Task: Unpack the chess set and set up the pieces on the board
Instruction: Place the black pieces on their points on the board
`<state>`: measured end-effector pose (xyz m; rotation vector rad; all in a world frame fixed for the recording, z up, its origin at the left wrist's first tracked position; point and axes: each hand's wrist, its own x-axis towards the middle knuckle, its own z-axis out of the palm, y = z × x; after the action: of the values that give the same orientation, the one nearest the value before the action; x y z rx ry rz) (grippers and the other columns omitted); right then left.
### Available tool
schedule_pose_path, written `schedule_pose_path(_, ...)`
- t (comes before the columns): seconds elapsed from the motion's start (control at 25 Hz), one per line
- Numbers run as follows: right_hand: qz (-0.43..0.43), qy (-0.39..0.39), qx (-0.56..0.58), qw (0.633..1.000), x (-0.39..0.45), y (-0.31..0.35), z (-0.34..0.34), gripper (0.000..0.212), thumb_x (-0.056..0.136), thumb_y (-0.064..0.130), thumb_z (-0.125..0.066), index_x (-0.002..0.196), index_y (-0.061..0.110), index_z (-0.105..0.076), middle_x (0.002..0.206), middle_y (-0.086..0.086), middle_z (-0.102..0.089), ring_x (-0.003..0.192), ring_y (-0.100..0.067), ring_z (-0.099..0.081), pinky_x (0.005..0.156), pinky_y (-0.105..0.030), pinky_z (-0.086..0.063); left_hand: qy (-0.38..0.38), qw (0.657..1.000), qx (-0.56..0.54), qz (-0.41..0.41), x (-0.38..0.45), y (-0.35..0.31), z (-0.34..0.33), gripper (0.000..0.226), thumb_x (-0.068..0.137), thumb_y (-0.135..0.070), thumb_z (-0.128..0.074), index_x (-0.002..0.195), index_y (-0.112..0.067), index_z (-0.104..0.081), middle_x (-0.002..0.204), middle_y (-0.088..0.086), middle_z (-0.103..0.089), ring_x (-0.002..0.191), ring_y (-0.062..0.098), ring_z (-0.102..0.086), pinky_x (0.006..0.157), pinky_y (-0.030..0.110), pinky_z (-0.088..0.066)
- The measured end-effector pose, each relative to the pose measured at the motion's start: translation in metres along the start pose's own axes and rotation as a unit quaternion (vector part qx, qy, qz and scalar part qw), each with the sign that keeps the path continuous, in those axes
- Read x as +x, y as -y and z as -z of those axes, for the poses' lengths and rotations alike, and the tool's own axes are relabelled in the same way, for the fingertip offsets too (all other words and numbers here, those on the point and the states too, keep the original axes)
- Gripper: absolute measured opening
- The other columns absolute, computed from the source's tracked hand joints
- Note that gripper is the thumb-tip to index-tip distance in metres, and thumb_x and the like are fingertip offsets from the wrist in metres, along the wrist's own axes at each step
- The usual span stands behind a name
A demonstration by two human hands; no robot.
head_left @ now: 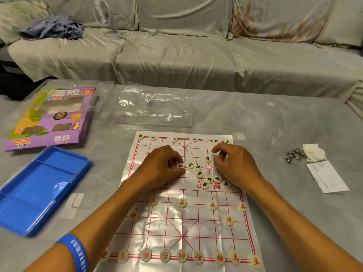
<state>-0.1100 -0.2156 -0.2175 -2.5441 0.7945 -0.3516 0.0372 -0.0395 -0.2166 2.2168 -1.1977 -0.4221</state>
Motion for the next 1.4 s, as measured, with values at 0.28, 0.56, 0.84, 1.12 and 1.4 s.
schedule_pose_path(0.28,0.031,0.050,-0.051,0.997,0.011,0.001,-0.009,0.032,0.085,0.047,-0.066,0.111,0.029,-0.067,0.101,0.010,-0.067,0.080,-0.004,-0.052,0.076,-0.019,-0.044,0.002,1.000,-0.008,0.003,-0.001,0.001,0.000,0.032,0.078,-0.036,-0.075,0.107,-0.025,-0.067,0.095,-0.013,-0.055,0.082,0.006,-0.055,0.064,0.009,-0.039)
schedule_pose_path(0.56,0.069,-0.029,-0.077,0.994,0.002,0.003,-0.014,0.035,0.083,0.051,-0.065,0.103,0.023,-0.067,0.104,0.005,-0.068,0.090,-0.009,-0.052,0.079,-0.026,-0.048,-0.004,1.000,-0.015,0.004,-0.002,0.001,-0.001,0.035,0.078,-0.035,-0.075,0.110,-0.025,-0.065,0.097,-0.011,-0.057,0.081,0.007,-0.055,0.063,0.007,-0.039)
schedule_pose_path(0.84,0.114,0.040,-0.064,0.991,0.009,0.000,-0.010,0.029,0.087,0.024,-0.064,0.116,0.027,-0.067,0.119,0.008,-0.064,0.106,-0.010,-0.048,0.090,-0.025,-0.043,0.004,1.000,-0.014,0.012,-0.002,0.001,0.000,0.036,0.078,-0.036,-0.075,0.111,-0.026,-0.065,0.098,-0.012,-0.056,0.082,0.006,-0.055,0.063,0.007,-0.040)
schedule_pose_path(1.12,0.082,0.051,-0.058,0.994,0.009,0.001,-0.008,0.041,0.087,0.037,-0.064,0.125,0.029,-0.056,0.126,0.010,-0.058,0.112,-0.009,-0.047,0.091,-0.022,-0.039,0.006,1.000,-0.018,0.017,-0.001,0.002,-0.001,0.036,0.078,-0.036,-0.075,0.111,-0.027,-0.064,0.099,-0.013,-0.056,0.082,0.004,-0.055,0.063,0.006,-0.040)
schedule_pose_path(1.4,0.072,0.013,-0.029,0.997,0.032,0.008,-0.005,0.039,0.086,0.030,-0.068,0.123,0.027,-0.056,0.111,0.008,-0.062,0.104,-0.012,-0.049,0.081,-0.023,-0.044,-0.003,1.000,-0.025,0.014,-0.002,0.003,-0.003,0.032,0.078,-0.037,-0.075,0.108,-0.030,-0.064,0.097,-0.015,-0.055,0.082,0.003,-0.054,0.063,0.006,-0.039)
